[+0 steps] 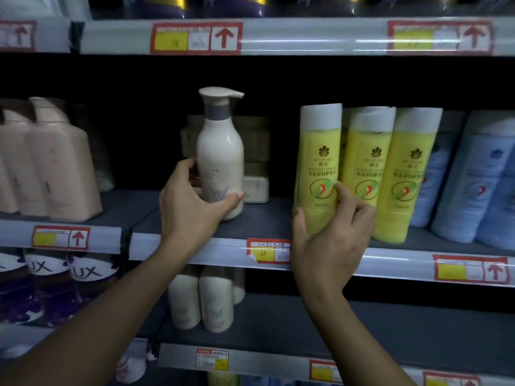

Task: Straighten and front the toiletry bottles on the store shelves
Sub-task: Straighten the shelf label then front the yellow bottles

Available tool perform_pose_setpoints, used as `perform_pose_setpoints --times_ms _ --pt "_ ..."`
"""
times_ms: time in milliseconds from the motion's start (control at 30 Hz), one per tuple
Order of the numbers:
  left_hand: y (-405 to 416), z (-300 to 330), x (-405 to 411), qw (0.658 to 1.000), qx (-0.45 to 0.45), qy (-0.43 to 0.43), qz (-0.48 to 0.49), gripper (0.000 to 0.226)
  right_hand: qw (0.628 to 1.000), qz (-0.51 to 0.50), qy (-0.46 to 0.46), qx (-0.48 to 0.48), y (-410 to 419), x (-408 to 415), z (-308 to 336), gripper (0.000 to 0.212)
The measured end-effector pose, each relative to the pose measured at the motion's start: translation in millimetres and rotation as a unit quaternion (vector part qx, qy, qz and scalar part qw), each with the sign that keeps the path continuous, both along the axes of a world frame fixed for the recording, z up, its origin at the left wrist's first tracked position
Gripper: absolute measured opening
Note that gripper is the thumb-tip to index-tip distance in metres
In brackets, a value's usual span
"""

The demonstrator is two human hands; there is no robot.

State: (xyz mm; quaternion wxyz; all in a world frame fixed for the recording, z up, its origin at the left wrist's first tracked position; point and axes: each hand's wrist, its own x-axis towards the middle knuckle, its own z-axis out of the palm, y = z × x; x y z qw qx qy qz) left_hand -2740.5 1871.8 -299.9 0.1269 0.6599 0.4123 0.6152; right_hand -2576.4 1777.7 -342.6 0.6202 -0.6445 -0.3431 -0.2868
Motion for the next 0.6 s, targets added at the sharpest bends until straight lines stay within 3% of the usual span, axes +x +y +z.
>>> perform_pose_setpoints --times_ms 400,600 --pt "-46.0 -10.2 -8.4 0.998 0.044 -0.042 -0.025 0.085 0.999 0.019 -0.044 -0.007 -1.0 -6.9 2.0 0.071" --pt "-57.3 -14.8 -18.6 0.997 0.061 -0.04 -0.023 0.087 0.995 0.075 -0.061 -0.021 -12.4 -6.5 1.4 0.074"
